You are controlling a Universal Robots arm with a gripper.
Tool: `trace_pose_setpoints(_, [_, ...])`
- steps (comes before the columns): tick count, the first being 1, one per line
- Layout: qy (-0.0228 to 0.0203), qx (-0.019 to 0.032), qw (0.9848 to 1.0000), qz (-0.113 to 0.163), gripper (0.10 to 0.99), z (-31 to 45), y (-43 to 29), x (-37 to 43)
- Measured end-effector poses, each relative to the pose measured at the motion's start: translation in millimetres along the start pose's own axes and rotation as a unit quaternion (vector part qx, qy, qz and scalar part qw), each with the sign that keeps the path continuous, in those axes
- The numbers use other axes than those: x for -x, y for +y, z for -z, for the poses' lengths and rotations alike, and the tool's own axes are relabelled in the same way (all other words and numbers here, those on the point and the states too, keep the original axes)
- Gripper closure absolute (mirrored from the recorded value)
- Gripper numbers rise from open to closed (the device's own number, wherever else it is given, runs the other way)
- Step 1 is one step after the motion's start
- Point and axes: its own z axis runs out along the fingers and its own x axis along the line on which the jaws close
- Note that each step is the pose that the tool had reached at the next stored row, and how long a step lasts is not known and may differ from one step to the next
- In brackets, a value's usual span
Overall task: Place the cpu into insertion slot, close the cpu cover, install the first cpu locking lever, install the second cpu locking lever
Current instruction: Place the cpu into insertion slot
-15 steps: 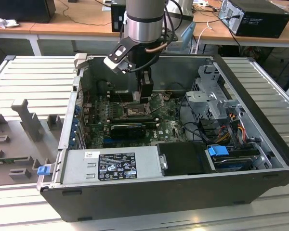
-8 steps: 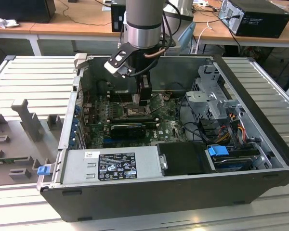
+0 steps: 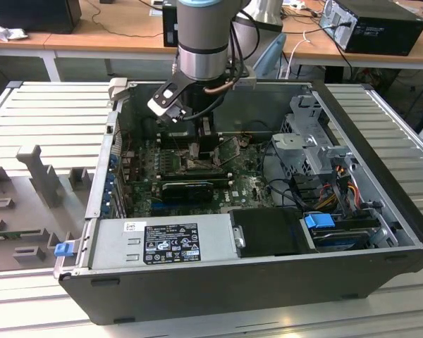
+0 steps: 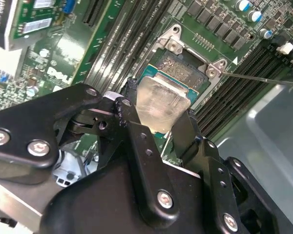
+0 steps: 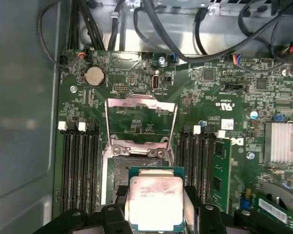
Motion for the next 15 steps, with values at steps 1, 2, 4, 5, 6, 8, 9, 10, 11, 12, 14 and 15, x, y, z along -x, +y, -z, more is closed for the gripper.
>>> trace_pose_setpoints(1, [-0.0001,0.0000,1.0000,0.000,0.557,-1.4,-0.4,-0.5])
trace_pose_setpoints(2, [-0.0001,-0.0001,1.0000,0.000,0.557,-4.7,-1.1,-1.8])
trace_pose_setpoints(4, [-0.0001,0.0000,1.0000,0.000,0.557,-8.5,-1.3,-2.8])
trace_pose_setpoints(5, [-0.0001,0.0000,1.0000,0.000,0.557,-10.9,-1.5,-3.4])
trace_pose_setpoints(6, [-0.0001,-0.0001,1.0000,-0.001,0.557,-12.3,-1.7,-3.8])
trace_pose_setpoints(8, [-0.0003,0.0000,1.0000,-0.006,0.557,-15.2,-1.8,-5.0])
trace_pose_setpoints(9, [-0.0004,0.0000,1.0000,-0.008,0.557,-16.4,-1.8,-5.3])
trace_pose_setpoints(10, [-0.0004,0.0000,1.0000,-0.008,0.557,-16.9,-1.9,-5.6])
trace_pose_setpoints(11, [-0.0004,0.0001,1.0000,-0.008,0.557,-17.8,-2.0,-6.2])
trace_pose_setpoints(12, [-0.0003,0.0000,1.0000,-0.008,0.557,-19.6,-2.7,-7.5])
trace_pose_setpoints(14, [-0.0003,0.0000,1.0000,-0.008,0.557,-24.1,-3.0,-9.7])
trace_pose_setpoints(15, [-0.0003,0.0000,1.0000,-0.008,0.557,-25.5,-3.1,-10.0])
